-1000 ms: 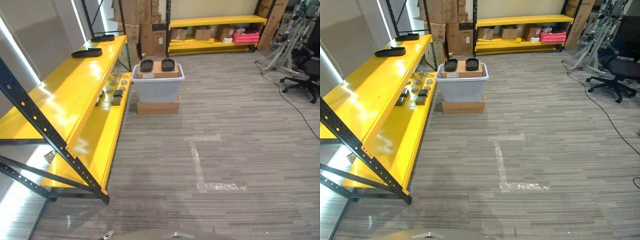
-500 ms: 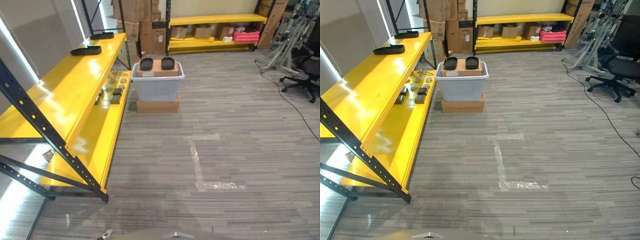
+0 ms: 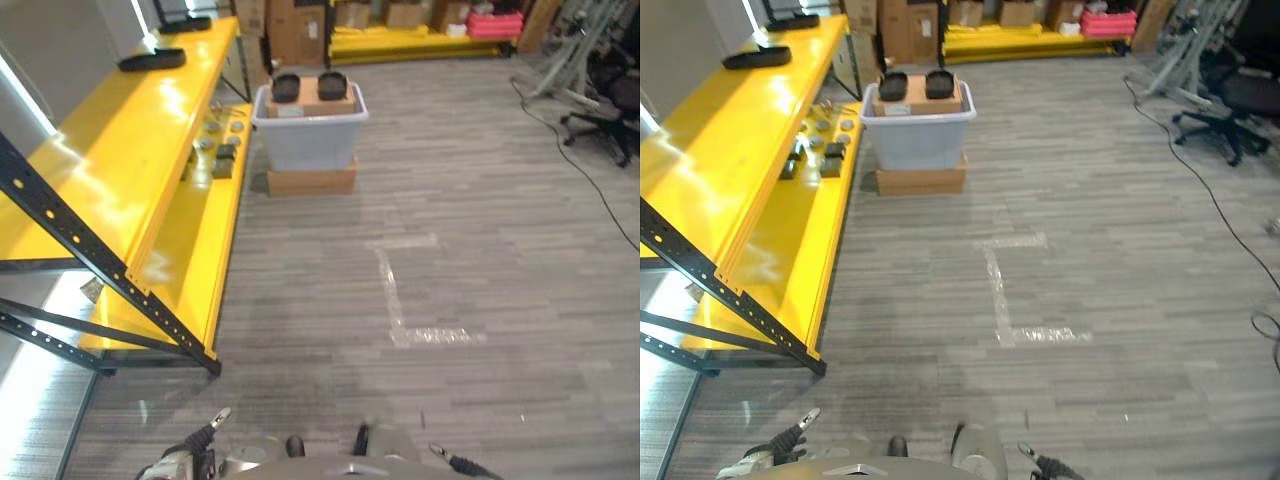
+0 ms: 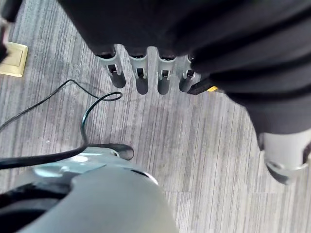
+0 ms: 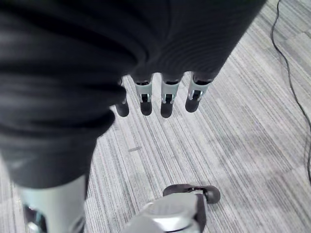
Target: Move parts from the plastic box to the shelf.
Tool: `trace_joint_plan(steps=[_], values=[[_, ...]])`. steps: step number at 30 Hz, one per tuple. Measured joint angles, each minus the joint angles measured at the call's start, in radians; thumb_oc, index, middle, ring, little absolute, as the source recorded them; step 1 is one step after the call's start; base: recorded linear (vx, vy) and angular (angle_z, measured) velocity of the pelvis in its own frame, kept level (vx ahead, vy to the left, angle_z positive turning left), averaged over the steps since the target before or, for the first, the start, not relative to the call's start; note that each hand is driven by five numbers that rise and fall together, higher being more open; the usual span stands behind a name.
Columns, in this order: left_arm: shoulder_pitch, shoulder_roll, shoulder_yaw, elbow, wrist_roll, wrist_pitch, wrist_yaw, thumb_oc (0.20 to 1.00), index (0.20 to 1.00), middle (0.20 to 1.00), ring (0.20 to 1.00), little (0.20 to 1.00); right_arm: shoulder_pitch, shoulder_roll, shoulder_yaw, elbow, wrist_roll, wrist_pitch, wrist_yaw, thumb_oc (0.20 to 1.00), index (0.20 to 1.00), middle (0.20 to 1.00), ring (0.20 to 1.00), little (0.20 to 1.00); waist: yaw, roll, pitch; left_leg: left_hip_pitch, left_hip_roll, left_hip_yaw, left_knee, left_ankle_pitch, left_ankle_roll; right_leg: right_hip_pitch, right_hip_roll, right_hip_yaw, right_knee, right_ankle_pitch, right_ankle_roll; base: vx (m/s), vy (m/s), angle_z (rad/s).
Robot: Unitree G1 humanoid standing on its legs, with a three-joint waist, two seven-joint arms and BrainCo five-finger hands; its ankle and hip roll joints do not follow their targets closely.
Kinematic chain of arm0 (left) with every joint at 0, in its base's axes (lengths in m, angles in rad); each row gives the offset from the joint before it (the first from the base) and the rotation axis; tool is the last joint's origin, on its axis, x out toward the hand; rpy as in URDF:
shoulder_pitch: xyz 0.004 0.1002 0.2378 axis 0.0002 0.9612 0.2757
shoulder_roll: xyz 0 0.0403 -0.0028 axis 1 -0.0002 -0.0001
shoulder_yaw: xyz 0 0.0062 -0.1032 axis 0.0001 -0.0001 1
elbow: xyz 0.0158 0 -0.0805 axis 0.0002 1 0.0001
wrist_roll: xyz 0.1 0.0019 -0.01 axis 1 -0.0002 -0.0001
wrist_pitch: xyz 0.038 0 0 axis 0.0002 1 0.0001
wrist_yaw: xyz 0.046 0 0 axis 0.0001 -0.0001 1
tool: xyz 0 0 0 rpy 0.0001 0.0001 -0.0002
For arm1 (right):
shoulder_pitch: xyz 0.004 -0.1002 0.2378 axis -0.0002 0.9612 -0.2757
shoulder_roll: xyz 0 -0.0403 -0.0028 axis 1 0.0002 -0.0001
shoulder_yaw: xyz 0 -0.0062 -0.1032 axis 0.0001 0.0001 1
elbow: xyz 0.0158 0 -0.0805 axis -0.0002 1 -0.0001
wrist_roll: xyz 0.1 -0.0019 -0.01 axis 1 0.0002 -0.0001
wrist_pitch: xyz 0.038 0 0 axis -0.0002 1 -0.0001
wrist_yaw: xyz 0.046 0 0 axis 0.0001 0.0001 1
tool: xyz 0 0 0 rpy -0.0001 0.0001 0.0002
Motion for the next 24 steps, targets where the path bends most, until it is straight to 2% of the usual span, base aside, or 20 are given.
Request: trace_joint_plan(steps=[1, 2, 4, 5, 6, 8, 9, 11, 12, 14, 15, 16, 17, 18, 19, 21, 22, 23, 24], values=[[-0.001, 0.003, 0.004, -0.002, -0.015, -0.003, -0.004, 1.0, 1.0, 1.0, 1.0, 1.0, 0.008, 0.003, 0.005, -0.013, 0.001, 0.002, 0.001, 1.0, 1.0, 1.0, 1.0, 1.0, 0.001, -0.004, 0.005, 0.001, -0.001, 0.004, -0.004, -0.002, -0.002, -0.018, -0.013, -0.003, -0.006, -0.016, 0.014, 0.18, -0.121, -0.09], [0.002, 0.009, 0.012, -0.005, -0.035, -0.005, -0.005, 1.0, 1.0, 1.0, 1.0, 1.0, 0.011, 0.009, 0.005, -0.023, 0.001, 0.002, 0.002, 1.0, 1.0, 1.0, 1.0, 1.0, 0.002, -0.01, 0.005, -0.006, -0.01, 0.005, -0.011, -0.002, -0.002, -0.017, -0.018, -0.003, -0.075, -0.032, 0.029, 0.24, -0.197, -0.12], [0.004, 0.016, 0.037, -0.004, -0.052, -0.004, -0.005, 1.0, 1.0, 1.0, 1.0, 1.0, 0.014, 0.016, 0.005, -0.045, 0.0, 0.001, 0.002, 1.0, 1.0, 1.0, 1.0, 1.0, -0.005, -0.044, 0.021, 0.004, -0.027, 0.007, -0.026, 0.0, -0.003, 0.001, -0.025, -0.003, -0.203, -0.036, 0.036, 0.37, -0.298, -0.09], [0.008, 0.023, 0.053, -0.001, -0.055, -0.004, -0.008, 1.0, 1.0, 1.0, 1.0, 1.0, 0.018, 0.026, 0.006, -0.064, -0.002, -0.001, 0.003, 1.0, 1.0, 1.0, 1.0, 1.0, -0.009, -0.062, 0.027, 0.006, -0.037, 0.008, -0.033, 0.004, -0.022, 0.004, -0.031, -0.004, -0.266, -0.035, 0.038, 0.31, -0.227, -0.07], [0.008, 0.027, 0.065, 0.013, -0.053, -0.004, -0.016, 1.0, 1.0, 1.0, 1.0, 1.0, 0.029, 0.035, 0.006, -0.078, -0.004, -0.003, 0.007, 1.0, 1.0, 1.0, 1.0, 1.0, -0.012, -0.074, 0.03, 0.006, -0.045, 0.006, -0.038, 0.004, -0.026, 0.009, -0.035, 0.001, -0.353, -0.029, 0.041, 0.33, -0.232, -0.09], [0.008, 0.035, 0.09, 0.04, -0.051, -0.008, -0.025, 1.0, 1.0, 1.0, 1.0, 1.0, 0.049, 0.049, 0.008, -0.086, -0.006, -0.007, 0.023, 1.0, 1.0, 1.0, 1.0, 1.0, -0.02, -0.108, 0.033, 0.017, -0.062, 0.002, -0.005, -0.013, -0.027, 0.034, -0.069, 0.011, -0.592, 0.038, 0.05, 0.66, -0.384, 0.12], [0.014, 0.037, 0.091, 0.04, -0.048, -0.028, -0.037, 1.0, 1.0, 1.0, 1.0, 1.0, 0.08, 0.053, 0.003, -0.082, -0.006, 0.0, 0.04, 1.0, 1.0, 1.0, 1.0, 1.0, -0.024, -0.109, 0.028, 0.034, -0.061, -0.026, 0.005, -0.039, -0.029, 0.064, -0.085, 0.022, -0.7, 0.068, 0.058, 0.75, -0.411, 0.38], [0.028, 0.038, 0.095, 0.037, -0.043, -0.04, -0.044, 1.0, 1.0, 1.0, 1.0, 1.0, 0.095, 0.067, -0.001, -0.08, -0.006, 0.004, 0.044, 1.0, 1.0, 1.0, 1.0, 1.0, -0.024, -0.117, 0.023, 0.053, -0.061, -0.039, 0.006, -0.052, -0.036, 0.068, -0.103, 0.015, -0.704, 0.082, 0.059, 0.45, -0.23, 0.27], [0.053, 0.037, 0.109, 0.028, -0.043, -0.046, -0.042, 1.0, 1.0, 1.0, 1.0, 1.0, 0.1, 0.08, -0.008, -0.084, -0.007, 0.02, 0.048, 1.0, 1.0, 1.0, 1.0, 1.0, -0.025, -0.124, 0.009, 0.079, -0.052, -0.043, 0.012, -0.072, -0.043, 0.082, -0.1, -0.007, -0.68, 0.094, 0.035, 0.45, -0.213, 0.07], [0.081, 0.038, 0.112, 0.03, -0.044, -0.046, -0.04, 1.0, 1.0, 1.0, 1.0, 1.0, 0.1, 0.079, -0.007, -0.093, -0.008, 0.027, 0.053, 1.0, 1.0, 1.0, 1.0, 1.0, -0.026, -0.123, -0.014, 0.111, -0.034, -0.045, 0.02, -0.098, -0.052, 0.116, -0.075, -0.014, -0.682, 0.099, 0.025, 0.45, -0.188, 0.01], [0.091, 0.039, 0.124, 0.031, -0.055, -0.045, -0.035, 1.0, 1.0, 1.0, 1.0, 1.0, 0.097, 0.078, -0.002, -0.1, -0.01, 0.032, 0.059, 1.0, 1.0, 1.0, 1.0, 1.0, -0.03, -0.121, -0.027, 0.13, -0.018, -0.052, 0.02, -0.119, -0.071, 0.141, -0.048, -0.005, -0.675, 0.109, -0.006, 0.45, -0.165, 0.07], [0.097, 0.036, 0.125, 0.031, -0.061, -0.045, -0.032, 1.0, 1.0, 1.0, 1.0, 1.0, 0.092, 0.076, 0.004, -0.103, -0.009, 0.033, 0.059, 1.0, 1.0, 1.0, 1.0, 1.0, -0.035, -0.107, -0.036, 0.148, 0.003, -0.055, 0.019, -0.13, -0.089, 0.151, -0.027, -0.003, -0.667, 0.122, -0.037, 0.33, -0.122, 0.11], [0.103, 0.034, 0.131, 0.032, -0.075, -0.043, -0.033, 1.0, 1.0, 1.0, 1.0, 1.0, 0.091, 0.072, 0.018, -0.11, -0.01, 0.042, 0.058, 1.0, 1.0, 1.0, 1.0, 1.0, -0.039, -0.089, -0.049, 0.163, 0.03, -0.058, 0.012, -0.137, -0.104, 0.165, 0.001, -0.007, -0.648, 0.121, -0.049, 0.38, -0.172, 0.09], [0.116, 0.033, 0.163, 0.035, -0.103, -0.044, -0.033, 1.0, 1.0, 1.0, 1.0, 1.0, 0.093, 0.069, 0.036, -0.118, -0.011, 0.064, 0.058, 1.0, 1.0, 1.0, 1.0, 1.0, -0.045, -0.064, -0.087, 0.183, 0.087, -0.048, 0.045, -0.143, -0.142, 0.18, 0.05, -0.014, -0.598, 0.089, -0.116, 0.36, -0.207, 0.02], [0.108, 0.032, 0.166, 0.035, -0.118, -0.046, -0.033, 1.0, 1.0, 1.0, 1.0, 1.0, 0.078, 0.065, 0.037, -0.118, -0.022, 0.072, 0.057, 1.0, 1.0, 1.0, 1.0, 1.0, -0.044, -0.063, -0.096, 0.161, 0.1, -0.043, 0.103, -0.115, -0.192, 0.188, 0.053, -0.022, -0.576, 0.054, -0.127, 0.41, -0.267, 0.04], [0.094, 0.02, 0.176, 0.041, -0.129, -0.048, -0.034, 1.0, 1.0, 1.0, 1.0, 1.0, 0.065, 0.05, 0.033, -0.118, -0.055, 0.074, 0.058, 1.0, 1.0, 1.0, 1.0, 1.0, -0.045, -0.078, -0.118, 0.101, 0.115, -0.037, 0.235, -0.071, -0.238, 0.206, 0.06, -0.038, -0.583, 0.019, -0.139, 0.29, -0.24, 0.12], [0.077, 0.003, 0.205, 0.038, -0.151, -0.051, -0.032, 1.0, 1.0, 1.0, 1.0, 1.0, 0.055, 0.031, 0.032, -0.117, -0.091, 0.079, 0.054, 1.0, 1.0, 1.0, 1.0, 1.0, -0.04, -0.076, -0.119, -0.023, 0.148, -0.005, 0.463, 0.009, -0.228, 0.232, 0.08, -0.047, -0.609, 0.002, -0.166, 0.25, -0.2, 0.07], [0.073, 0.001, 0.208, 0.036, -0.161, -0.052, -0.032, 1.0, 1.0, 1.0, 1.0, 1.0, 0.056, 0.027, 0.032, -0.116, -0.099, 0.083, 0.049, 1.0, 1.0, 1.0, 1.0, 1.0, -0.023, -0.082, -0.115, -0.098, 0.172, -0.002, 0.597, 0.097, -0.231, 0.254, 0.09, -0.042, -0.632, 0.009, -0.19, 0.23, -0.146, -0.04], [0.066, 0.001, 0.207, 0.035, -0.162, -0.052, -0.031, 1.0, 1.0, 1.0, 1.0, 1.0, 0.058, 0.026, 0.033, -0.116, -0.107, 0.086, 0.042, 1.0, 1.0, 1.0, 1.0, 1.0, -0.018, -0.087, -0.112, -0.171, 0.189, -0.008, 0.699, 0.135, -0.227, 0.277, 0.092, -0.049, -0.663, 0.01, -0.205, 0.18, -0.049, -0.09]])
